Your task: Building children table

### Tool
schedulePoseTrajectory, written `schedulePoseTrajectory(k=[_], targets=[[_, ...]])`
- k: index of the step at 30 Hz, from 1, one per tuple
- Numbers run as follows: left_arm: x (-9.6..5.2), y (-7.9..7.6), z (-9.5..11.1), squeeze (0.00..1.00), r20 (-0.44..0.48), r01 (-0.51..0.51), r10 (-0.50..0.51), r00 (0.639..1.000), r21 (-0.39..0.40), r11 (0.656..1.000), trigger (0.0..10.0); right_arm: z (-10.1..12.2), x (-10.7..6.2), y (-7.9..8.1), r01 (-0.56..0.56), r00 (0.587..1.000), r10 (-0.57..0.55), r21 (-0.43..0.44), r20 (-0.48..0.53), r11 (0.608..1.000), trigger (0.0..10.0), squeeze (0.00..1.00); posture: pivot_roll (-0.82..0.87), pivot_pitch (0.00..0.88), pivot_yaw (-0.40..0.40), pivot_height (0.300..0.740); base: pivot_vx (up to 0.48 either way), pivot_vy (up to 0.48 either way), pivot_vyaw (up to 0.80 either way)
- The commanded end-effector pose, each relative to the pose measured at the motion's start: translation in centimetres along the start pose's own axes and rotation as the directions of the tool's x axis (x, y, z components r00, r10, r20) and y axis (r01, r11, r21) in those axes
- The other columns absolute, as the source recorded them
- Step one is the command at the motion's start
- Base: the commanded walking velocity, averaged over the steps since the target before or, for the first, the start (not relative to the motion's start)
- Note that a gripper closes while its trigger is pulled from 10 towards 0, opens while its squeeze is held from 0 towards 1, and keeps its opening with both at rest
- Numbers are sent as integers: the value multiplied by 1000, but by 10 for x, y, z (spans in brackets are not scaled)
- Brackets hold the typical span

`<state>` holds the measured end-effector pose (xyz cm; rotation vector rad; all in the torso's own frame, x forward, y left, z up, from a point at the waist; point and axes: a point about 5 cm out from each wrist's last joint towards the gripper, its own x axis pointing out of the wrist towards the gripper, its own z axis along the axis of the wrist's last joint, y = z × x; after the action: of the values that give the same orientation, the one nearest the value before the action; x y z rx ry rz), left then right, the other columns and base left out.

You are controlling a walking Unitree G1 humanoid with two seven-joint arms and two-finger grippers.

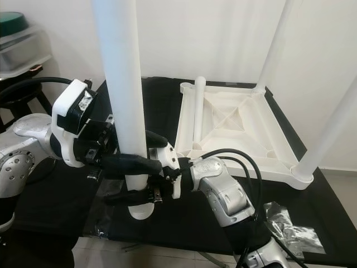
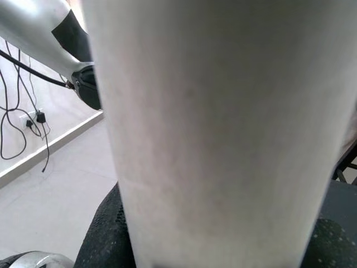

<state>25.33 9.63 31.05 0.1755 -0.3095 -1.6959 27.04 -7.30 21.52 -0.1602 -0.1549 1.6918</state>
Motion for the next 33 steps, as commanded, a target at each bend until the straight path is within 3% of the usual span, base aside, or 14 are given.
schedulePoseTrajectory(k=[1, 5, 6, 8, 9, 11, 14, 23, 25, 26, 27, 28, 29, 33], targets=[[1, 1, 1, 0, -11, 9, -9, 1000, 15, 1000, 0, 4, 3, 2, -22, 999, 21, 1, 30, 1000, 0, 0, 10, 0, 7, 740, 0, 0, 0], [-5, 8, 1, 0, 17, -68, 68, 998, 12, 998, 0, 5, 3, 2, -12, 999, 12, 0, 34, 1000, 0, 0, 6, 0, 8, 740, 0, 0, 0], [-9, 15, 2, 329, 37, -137, 137, 990, -2, 991, 10000, 5, 3, 1, 0, 999, 0, -1, 35, 1000, 0, 0, 4, 0, 8, 740, 0, 0, 0], [-9, 15, 2, 329, 37, -137, 137, 990, -2, 991, 10000, 5, 3, 1, 0, 999, 0, -1, 35, 1000, 0, 0, 4, 0, 8, 740, 0, 0, 0], [-13, 21, 2, 1000, 55, -187, 187, 981, -14, 982, 10000, 5, 2, 0, 12, 999, -12, -3, 35, 1000, 0, 0, 4, 0, 8, 740, 0, 0, 0], [-24, 31, 4, 1000, 89, -308, 308, 947, -13, 951, 10000, 4, -1, -3, 54, 998, -53, -8, 27, 999, 0, 0, 2, 0, 6, 740, 0, 0, 0], [-60, 52, 9, 1000, 187, -597, 594, 782, -50, 801, 10000, 4, -16, -18, 201, 980, -201, -36, 13, 979, 0, 0, 2, 0, 4, 740, 0, 0, 0], [-106, 47, -15, 1000, 188, -839, 854, 486, -174, 516, 10000, 21, -53, -50, 457, 889, -454, -65, 55, 887, 0, 0, 10, 0, -7, 740, 0, 0, 0], [-106, 47, -15, 1000, 188, -839, 854, 486, -174, 516, 10000, 21, -53, -50, 457, 889, -454, -65, 55, 887, 0, 0, 10, 0, -7, 740, 0, 0, 0], [-109, 38, -33, 1000, 131, -873, 894, 429, -196, 447, 10000, 24, -62, -57, 511, 860, -508, -65, 51, 857, 0, 0, 10, 0, -9, 740, 0, 0, 0], [-106, 27, -55, 329, 57, -896, 921, 385, -213, 388, 10000, 25, -69, -64, 557, 831, -555, -63, 44, 828, 0, 0, 11, 27, -9, 740, 0, 0, 0], [-98, 16, -73, 0, -9, -908, 931, 366, -224, 354, 10000, 26, -73, -69, 596, 803, -594, -57, 41, 801, 2745, 0, 9, 58, -9, 740, 0, 0, 0], [-92, 8, -83, 0, -47, -913, 933, 356, -229, 337, 10000, 27, -75, -73, 619, 786, -618, -51, 39, 784, 10000, 0, 9, 58, -9, 740, 0, 0, 0], [-70, -19, -109, 0, -140, -920, 935, 327, -273, 281, 10000, 29, -65, -75, 631, 776, -630, -30, 34, 775, 10000, 0, 8, 138, -19, 740, 0, 0, 0]])
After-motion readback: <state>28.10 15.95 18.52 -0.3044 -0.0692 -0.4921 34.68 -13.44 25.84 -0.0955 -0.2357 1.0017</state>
